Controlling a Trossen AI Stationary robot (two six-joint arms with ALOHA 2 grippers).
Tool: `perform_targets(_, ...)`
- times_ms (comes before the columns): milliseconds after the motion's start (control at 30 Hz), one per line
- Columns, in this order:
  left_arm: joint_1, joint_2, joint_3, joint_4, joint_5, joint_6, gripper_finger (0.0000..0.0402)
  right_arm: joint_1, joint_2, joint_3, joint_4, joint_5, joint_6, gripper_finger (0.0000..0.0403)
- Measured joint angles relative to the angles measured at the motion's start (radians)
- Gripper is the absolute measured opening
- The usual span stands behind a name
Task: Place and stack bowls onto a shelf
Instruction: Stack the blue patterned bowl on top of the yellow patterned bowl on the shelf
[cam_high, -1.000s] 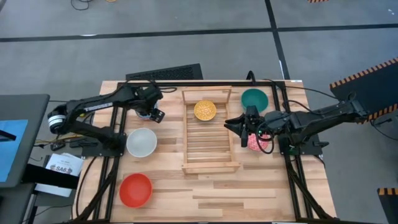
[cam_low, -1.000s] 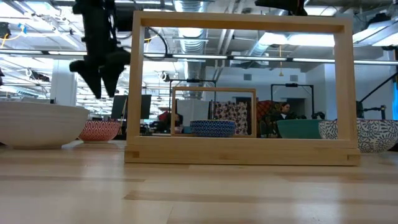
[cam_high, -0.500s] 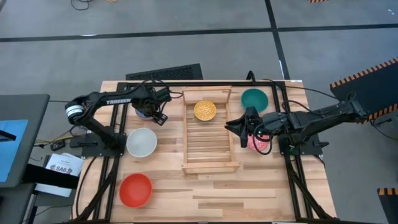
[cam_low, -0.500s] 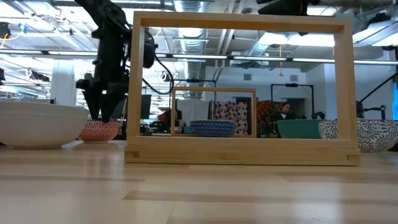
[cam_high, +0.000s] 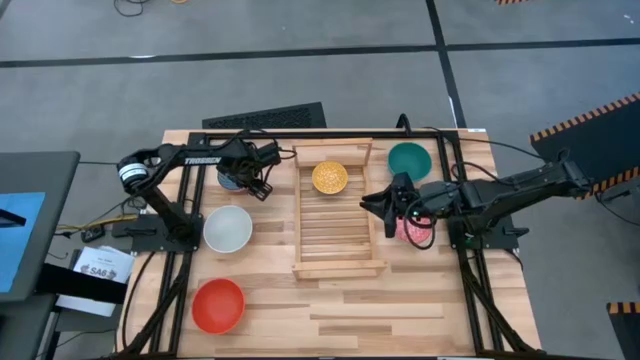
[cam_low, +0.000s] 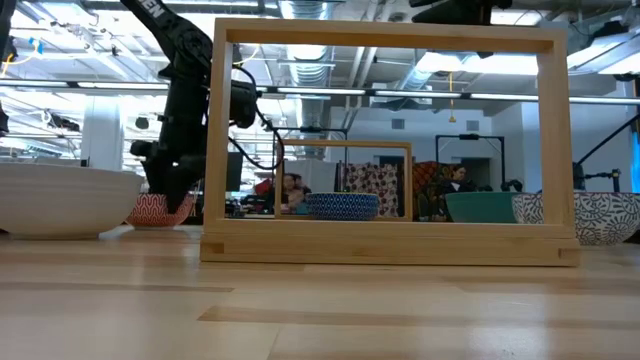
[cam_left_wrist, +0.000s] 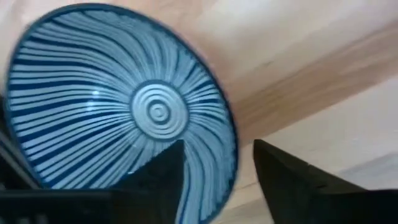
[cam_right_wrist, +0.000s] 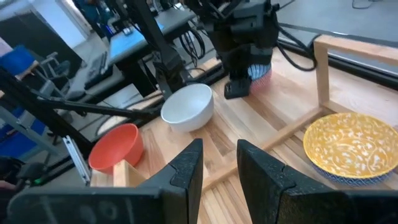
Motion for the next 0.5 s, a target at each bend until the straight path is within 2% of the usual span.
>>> perform_targets(233, 0.001, 0.000, 0.000, -0.001, -0.007, 0.040, 0.0021, 0.000, 0.046, -0.002, 0.009, -0.001, 0.033, 0.0124)
perform_targets(500, 0.001, -0.001, 0.000, 0.006, 0.003, 0.059, 0.0005, 0.000, 0.062, -0.002, 0.051, -0.001, 0.050, 0.0124)
